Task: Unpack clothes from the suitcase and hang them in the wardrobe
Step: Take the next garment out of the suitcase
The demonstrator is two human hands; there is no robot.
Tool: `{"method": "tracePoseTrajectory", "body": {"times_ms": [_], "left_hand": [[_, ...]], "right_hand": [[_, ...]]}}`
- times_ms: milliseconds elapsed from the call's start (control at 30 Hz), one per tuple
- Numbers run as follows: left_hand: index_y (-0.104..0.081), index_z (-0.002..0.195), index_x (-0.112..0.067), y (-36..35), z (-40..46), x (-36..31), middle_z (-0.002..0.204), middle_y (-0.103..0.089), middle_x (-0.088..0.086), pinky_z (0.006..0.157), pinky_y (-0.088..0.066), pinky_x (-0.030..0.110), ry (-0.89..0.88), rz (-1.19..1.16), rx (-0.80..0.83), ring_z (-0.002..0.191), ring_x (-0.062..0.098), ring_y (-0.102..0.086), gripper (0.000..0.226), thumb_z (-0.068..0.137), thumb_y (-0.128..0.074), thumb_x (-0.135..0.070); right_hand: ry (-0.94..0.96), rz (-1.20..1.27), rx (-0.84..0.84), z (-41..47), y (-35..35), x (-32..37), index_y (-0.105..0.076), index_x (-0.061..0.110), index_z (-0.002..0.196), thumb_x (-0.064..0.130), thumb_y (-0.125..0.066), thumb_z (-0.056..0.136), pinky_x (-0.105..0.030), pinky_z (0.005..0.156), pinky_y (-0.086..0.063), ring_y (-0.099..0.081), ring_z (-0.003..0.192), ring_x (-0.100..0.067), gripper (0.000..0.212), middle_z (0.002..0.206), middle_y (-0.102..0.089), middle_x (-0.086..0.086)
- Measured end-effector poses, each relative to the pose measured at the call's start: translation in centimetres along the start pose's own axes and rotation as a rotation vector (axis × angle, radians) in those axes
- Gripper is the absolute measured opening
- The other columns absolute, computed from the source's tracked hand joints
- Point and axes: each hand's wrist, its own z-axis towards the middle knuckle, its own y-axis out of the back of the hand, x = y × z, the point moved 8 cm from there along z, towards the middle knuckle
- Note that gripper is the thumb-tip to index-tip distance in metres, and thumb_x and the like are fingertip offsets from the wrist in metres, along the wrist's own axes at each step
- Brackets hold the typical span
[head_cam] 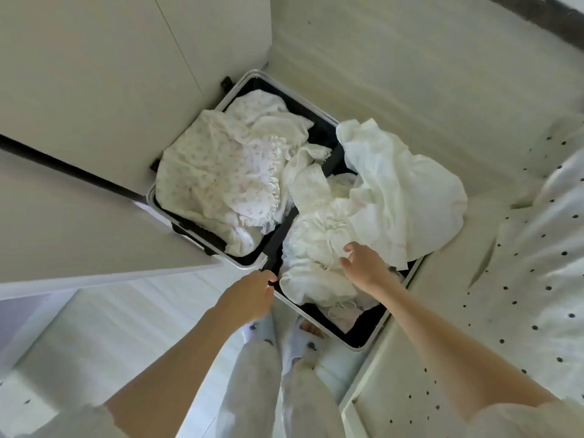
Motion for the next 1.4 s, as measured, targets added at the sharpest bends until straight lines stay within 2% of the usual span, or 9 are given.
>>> {"method": "tracePoseTrajectory", "body": {"times_ms": [333,400,500,633,767,900,1033,1167,1400], "left_hand": [[0.000,0.149,-0.006,-9.1,24.6,7.9,0.157,-0.004,0.011,0.115,-0.019,0.033,0.008,0.301,-0.106,0.144,0.026,-0.012,0.062,0.098,-0.034,-0.019],[0.007,0.145,0.003,-10.7,27.3,7.7,0.156,0.005,0.017,0.116,-0.010,0.033,-0.002,0.389,-0.123,0.145,0.028,-0.003,0.066,0.099,-0.033,-0.022],[-0.023,0.137,0.018,-11.8,28.8,6.7,0.146,-0.024,0.033,0.108,-0.033,0.040,-0.034,0.523,-0.198,0.135,0.040,-0.031,0.077,0.084,-0.062,-0.021],[-0.001,0.146,0.005,-12.1,28.5,7.9,0.154,0.006,0.024,0.117,-0.010,0.038,0.038,0.455,-0.149,0.144,0.035,-0.003,0.065,0.097,-0.033,-0.026],[-0.013,0.146,0.001,-10.5,27.7,8.0,0.153,-0.015,0.019,0.113,-0.022,0.036,0.109,0.201,-0.003,0.141,0.032,-0.020,0.056,0.097,-0.035,-0.017],[-0.015,0.148,-0.006,-9.1,26.6,7.6,0.150,-0.025,0.012,0.098,-0.037,0.031,0.079,0.127,-0.004,0.126,0.027,-0.043,0.054,0.098,-0.034,-0.015],[-0.013,0.148,-0.005,-9.0,27.4,8.4,0.155,-0.015,0.008,0.106,-0.029,0.028,0.057,0.139,-0.056,0.138,0.023,-0.028,0.055,0.098,-0.034,-0.014],[-0.008,0.148,-0.003,-10.5,27.4,9.3,0.157,-0.006,0.009,0.108,-0.025,0.027,0.083,0.131,-0.015,0.142,0.023,-0.021,0.058,0.098,-0.034,-0.014],[-0.021,0.146,-0.009,-9.3,20.7,8.1,0.150,-0.030,0.013,0.109,-0.029,0.033,0.149,-0.032,0.132,0.135,0.025,-0.034,0.054,0.096,-0.039,-0.018]], "right_hand": [[-0.261,-0.181,-0.373,20.4,-2.9,-11.6,-0.002,0.012,0.150,0.044,-0.044,0.095,-0.053,0.106,-0.030,-0.010,0.144,-0.028,0.076,0.158,-0.006,-0.010],[-0.302,-0.151,-0.392,23.4,-3.1,-13.5,-0.008,0.015,0.150,0.043,-0.044,0.095,-0.054,0.104,-0.029,-0.012,0.143,-0.029,0.071,0.157,-0.007,-0.011],[-0.321,-0.158,-0.415,25.6,-3.5,-15.0,-0.040,0.015,0.138,0.032,-0.041,0.098,-0.050,0.099,-0.034,-0.027,0.135,-0.030,0.043,0.146,-0.030,-0.015],[-0.412,0.247,-0.484,26.2,-3.6,-15.8,-0.034,0.007,0.137,0.021,-0.053,0.093,-0.043,0.097,-0.039,-0.042,0.126,-0.031,0.051,0.135,-0.046,-0.015],[-0.629,0.681,-0.443,25.2,-3.4,-16.7,-0.013,0.004,0.146,0.009,-0.054,0.090,-0.038,0.099,-0.044,-0.047,0.123,-0.033,0.069,0.137,-0.045,-0.017],[-0.665,0.959,-0.369,25.3,-3.9,-16.9,0.005,0.014,0.150,0.018,-0.051,0.092,-0.028,0.050,-0.050,-0.050,0.063,-0.023,0.081,0.091,-0.054,-0.013],[-0.615,0.749,-0.344,26.0,-3.8,-17.4,-0.054,0.008,0.110,0.032,-0.058,0.084,-0.029,0.050,-0.041,-0.051,0.055,-0.022,0.036,0.079,-0.056,-0.011],[-0.470,0.418,-0.514,25.5,-3.5,-16.6,-0.052,0.003,0.115,0.025,-0.041,0.096,-0.033,0.076,-0.035,-0.053,0.107,-0.034,0.031,0.110,-0.059,-0.015],[-0.275,0.185,-0.561,17.8,-1.4,-10.5,-0.060,-0.001,0.087,0.027,-0.035,0.096,-0.033,0.076,-0.033,-0.049,0.101,-0.033,0.039,0.101,-0.055,-0.019]]}}
